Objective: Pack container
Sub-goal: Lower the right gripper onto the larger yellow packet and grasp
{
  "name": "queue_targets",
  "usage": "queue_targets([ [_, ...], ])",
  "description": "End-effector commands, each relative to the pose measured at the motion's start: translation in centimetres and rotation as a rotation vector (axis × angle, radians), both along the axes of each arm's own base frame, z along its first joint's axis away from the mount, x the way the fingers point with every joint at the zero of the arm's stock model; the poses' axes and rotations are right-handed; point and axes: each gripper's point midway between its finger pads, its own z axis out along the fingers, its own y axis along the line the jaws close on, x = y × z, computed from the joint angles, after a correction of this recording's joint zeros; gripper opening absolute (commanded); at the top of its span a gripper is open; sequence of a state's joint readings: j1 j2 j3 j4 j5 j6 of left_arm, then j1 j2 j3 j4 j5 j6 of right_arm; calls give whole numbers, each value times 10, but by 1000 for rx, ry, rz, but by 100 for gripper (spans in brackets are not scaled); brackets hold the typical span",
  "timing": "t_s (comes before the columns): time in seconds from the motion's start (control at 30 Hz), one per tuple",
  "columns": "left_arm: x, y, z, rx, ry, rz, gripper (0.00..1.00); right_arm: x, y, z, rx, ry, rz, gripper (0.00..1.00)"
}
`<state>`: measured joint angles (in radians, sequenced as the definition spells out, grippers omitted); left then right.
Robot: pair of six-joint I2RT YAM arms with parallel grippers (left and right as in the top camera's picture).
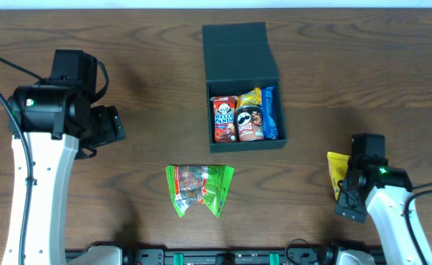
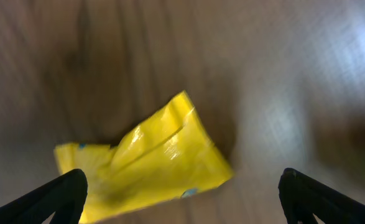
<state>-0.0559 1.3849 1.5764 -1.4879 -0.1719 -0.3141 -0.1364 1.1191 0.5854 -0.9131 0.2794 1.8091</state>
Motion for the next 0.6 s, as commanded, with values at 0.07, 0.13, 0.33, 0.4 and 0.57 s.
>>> queue_targets([
  [0.07, -1, 4, -1, 14, 6, 11, 95, -15, -30, 10, -181, 55, -53, 99],
  [0.13, -1, 4, -1, 14, 6, 11, 95, -15, -39, 13, -237, 63, -59, 99],
  [0.33, -1, 4, -1, 14, 6, 11, 95, -15, -47, 8, -285, 116, -48, 99],
  [0.4, -1, 4, -1, 14, 6, 11, 95, -13, -48, 0, -289, 127, -46, 99],
  [0.57, -1, 4, -1, 14, 6, 11, 95, 2, -50, -16, -293, 145, 7, 99],
])
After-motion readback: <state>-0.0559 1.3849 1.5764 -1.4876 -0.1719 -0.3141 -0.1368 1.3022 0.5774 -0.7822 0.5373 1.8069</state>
